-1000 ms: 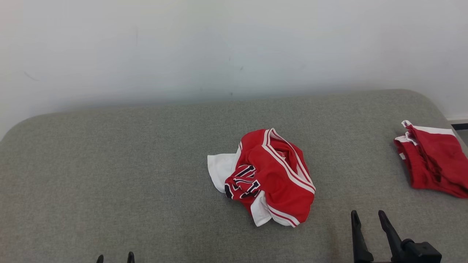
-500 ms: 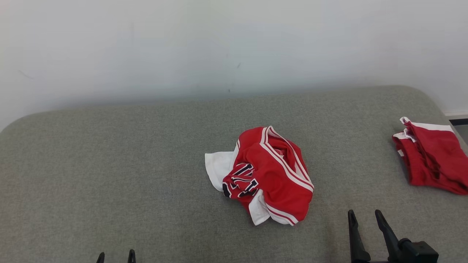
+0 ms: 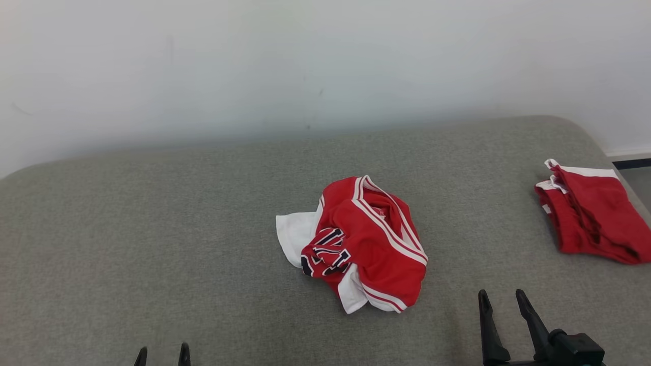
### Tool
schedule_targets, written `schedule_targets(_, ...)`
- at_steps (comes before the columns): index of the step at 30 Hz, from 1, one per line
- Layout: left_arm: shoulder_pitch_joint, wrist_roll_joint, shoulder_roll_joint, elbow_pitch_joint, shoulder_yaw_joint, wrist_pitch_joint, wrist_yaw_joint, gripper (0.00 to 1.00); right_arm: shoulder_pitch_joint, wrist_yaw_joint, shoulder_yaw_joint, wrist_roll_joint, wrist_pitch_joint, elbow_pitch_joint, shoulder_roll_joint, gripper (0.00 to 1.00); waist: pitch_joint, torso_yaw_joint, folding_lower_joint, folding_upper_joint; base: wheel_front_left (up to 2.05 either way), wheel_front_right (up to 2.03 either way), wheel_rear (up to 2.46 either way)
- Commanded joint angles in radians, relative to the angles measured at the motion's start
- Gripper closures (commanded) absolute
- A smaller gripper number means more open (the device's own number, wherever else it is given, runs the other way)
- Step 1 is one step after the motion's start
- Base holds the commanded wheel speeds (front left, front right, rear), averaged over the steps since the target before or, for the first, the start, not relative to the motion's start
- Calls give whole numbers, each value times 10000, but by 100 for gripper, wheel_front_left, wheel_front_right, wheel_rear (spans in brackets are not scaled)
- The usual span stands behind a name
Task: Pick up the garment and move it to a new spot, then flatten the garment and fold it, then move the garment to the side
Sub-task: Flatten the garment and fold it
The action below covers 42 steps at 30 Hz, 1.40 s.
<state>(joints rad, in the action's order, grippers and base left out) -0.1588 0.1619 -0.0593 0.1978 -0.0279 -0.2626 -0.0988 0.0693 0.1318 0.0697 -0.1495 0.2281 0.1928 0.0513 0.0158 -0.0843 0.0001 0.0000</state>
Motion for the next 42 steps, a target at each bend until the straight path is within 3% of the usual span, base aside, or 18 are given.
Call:
schedule_targets(1,300,31,9,17,38,-29,-54,0,-80,-25,-49,-79,15,10,-23,0,-26,-120,-1,0,0,0,0)
schedule_targets(6,1308,293,-159,336,525,456,-224,0,-182,-25,-164,-93,32,41,-21,0,-111,-539,-1,0,0,0,0)
schedule_targets(18,4560,1736,-645,812,2996,4140,-304,0,-389,-25,-309,-222,106,119,-23,0,-546,-2421,-1,0,0,0,0)
schedule_targets(25,5728,1682,-635,1893,3298,6056,-49,0,-539,-25,-425,-415,212,257,-26,0,-868,-3201,-1,0,0,0,0)
schedule_targets(31,6197,1593,-662,2156,3369,6652,168,0,-626,-25,-464,-520,287,386,-24,0,-972,-3415,-1,0,0,0,0)
schedule_targets(32,6217,1610,-657,2165,3375,6668,178,9,-641,-25,-461,-530,298,404,-24,0,-978,-3428,-1,0,0,0,0)
schedule_targets(33,6254,1623,-664,2148,3377,6642,172,61,-652,-25,-461,-526,298,423,-26,0,-980,-3434,-1,0,0,0,0)
schedule_targets(35,6360,1646,-674,2061,3341,6497,194,100,-669,-25,-444,-548,326,450,-26,0,-980,-3418,-1,0,0,0,0)
schedule_targets(42,7057,1587,-373,1530,3344,5017,232,100,-701,-25,-502,-550,378,561,-25,0,-837,-3136,-1,0,0,0,0)
